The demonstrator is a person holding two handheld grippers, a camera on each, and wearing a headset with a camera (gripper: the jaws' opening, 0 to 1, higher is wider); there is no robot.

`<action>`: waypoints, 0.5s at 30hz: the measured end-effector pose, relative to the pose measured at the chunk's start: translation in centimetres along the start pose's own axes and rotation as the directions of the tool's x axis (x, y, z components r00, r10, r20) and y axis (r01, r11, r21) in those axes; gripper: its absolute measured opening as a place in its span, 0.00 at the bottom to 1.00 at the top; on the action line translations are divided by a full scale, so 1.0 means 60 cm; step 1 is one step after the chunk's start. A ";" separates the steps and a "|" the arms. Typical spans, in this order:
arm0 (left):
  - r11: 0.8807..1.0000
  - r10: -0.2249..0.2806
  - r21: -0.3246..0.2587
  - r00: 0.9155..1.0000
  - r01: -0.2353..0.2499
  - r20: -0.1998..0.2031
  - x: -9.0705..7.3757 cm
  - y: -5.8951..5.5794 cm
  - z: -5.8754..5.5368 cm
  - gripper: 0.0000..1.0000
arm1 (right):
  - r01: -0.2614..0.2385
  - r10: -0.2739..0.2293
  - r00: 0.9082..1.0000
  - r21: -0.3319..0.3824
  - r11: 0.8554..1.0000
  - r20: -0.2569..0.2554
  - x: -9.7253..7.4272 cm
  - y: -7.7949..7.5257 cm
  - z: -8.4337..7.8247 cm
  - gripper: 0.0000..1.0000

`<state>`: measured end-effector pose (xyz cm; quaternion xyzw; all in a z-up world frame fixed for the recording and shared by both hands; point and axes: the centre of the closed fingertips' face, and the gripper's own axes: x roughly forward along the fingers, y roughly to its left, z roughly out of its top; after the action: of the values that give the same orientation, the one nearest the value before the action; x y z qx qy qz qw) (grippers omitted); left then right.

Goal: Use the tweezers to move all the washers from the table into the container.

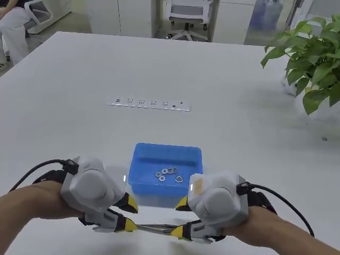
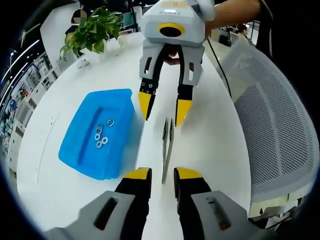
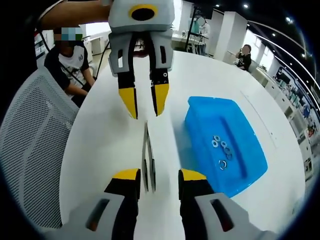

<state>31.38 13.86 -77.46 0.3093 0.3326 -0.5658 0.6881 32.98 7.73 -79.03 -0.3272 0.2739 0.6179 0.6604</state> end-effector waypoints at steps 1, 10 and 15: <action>1.000 0.006 -0.005 1.000 -0.006 0.006 -0.004 0.000 0.001 0.23 | 0.012 -0.012 1.000 0.006 1.000 0.007 -0.006 -0.003 0.000 0.32; 0.995 0.055 -0.085 0.995 -0.048 0.089 -0.049 0.002 0.013 0.34 | 0.119 -0.125 0.990 0.093 0.989 0.062 -0.059 -0.034 -0.003 0.49; 0.989 0.079 -0.134 0.988 -0.060 0.137 -0.069 0.009 0.020 0.44 | 0.166 -0.180 0.980 0.155 0.974 0.080 -0.086 -0.049 -0.020 0.62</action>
<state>31.46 15.37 -73.39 0.2347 0.3079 -0.5393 0.7479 35.50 3.45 -75.57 -0.2706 0.2579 0.5505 0.7465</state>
